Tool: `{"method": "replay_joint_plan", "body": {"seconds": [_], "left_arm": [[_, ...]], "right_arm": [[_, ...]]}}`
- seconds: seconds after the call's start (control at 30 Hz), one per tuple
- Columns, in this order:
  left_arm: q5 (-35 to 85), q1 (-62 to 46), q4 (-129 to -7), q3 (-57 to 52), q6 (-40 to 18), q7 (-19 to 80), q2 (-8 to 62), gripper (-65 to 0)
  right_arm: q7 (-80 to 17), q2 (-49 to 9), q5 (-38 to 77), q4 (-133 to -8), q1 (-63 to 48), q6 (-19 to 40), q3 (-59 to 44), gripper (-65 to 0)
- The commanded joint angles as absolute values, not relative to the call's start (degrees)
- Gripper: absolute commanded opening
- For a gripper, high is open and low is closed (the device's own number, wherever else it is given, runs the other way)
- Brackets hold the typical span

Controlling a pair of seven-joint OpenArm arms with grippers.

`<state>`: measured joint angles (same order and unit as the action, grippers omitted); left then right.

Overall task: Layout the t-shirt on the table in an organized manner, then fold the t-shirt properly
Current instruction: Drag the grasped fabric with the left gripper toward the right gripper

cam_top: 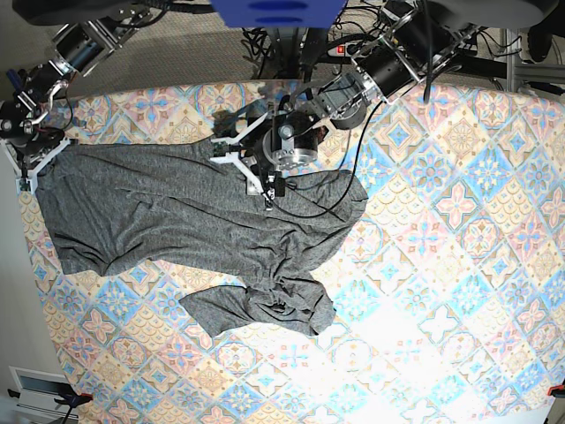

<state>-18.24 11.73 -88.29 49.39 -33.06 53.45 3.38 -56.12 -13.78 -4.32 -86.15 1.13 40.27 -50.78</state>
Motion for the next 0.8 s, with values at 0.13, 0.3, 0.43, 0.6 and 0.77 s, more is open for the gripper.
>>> {"method": "replay_joint_plan", "body": {"seconds": [0.13,0.3,0.43,0.6,0.77], "left_arm": [[-19.12,13.49,-80.57,48.92,-33.10,51.30,0.75,-47.4],[-19.56,13.41,-79.25,48.92,-33.10,50.42,-0.31,-56.1],[-19.56,13.14,-81.01,48.92,-33.10,50.51,-0.40,-56.6],[-19.03,11.65,-94.11,49.01,-33.27,55.52,1.27,-56.8],[-19.38,11.74,-96.57,48.75,-36.35,57.19,1.54,-56.8]], "right_arm": [[-55.43,-15.16,-4.00,-87.16,1.98,40.00,-50.95,-65.0],[-55.34,-15.16,-4.00,-87.16,1.89,40.00,-50.95,-65.0],[-55.34,-15.16,-4.00,-87.16,1.80,40.00,-50.95,-65.0],[-55.43,-15.25,-4.00,-87.16,1.80,40.00,-50.95,-65.0],[-55.43,-15.25,-4.00,-87.16,1.89,40.00,-50.95,-65.0]]}}
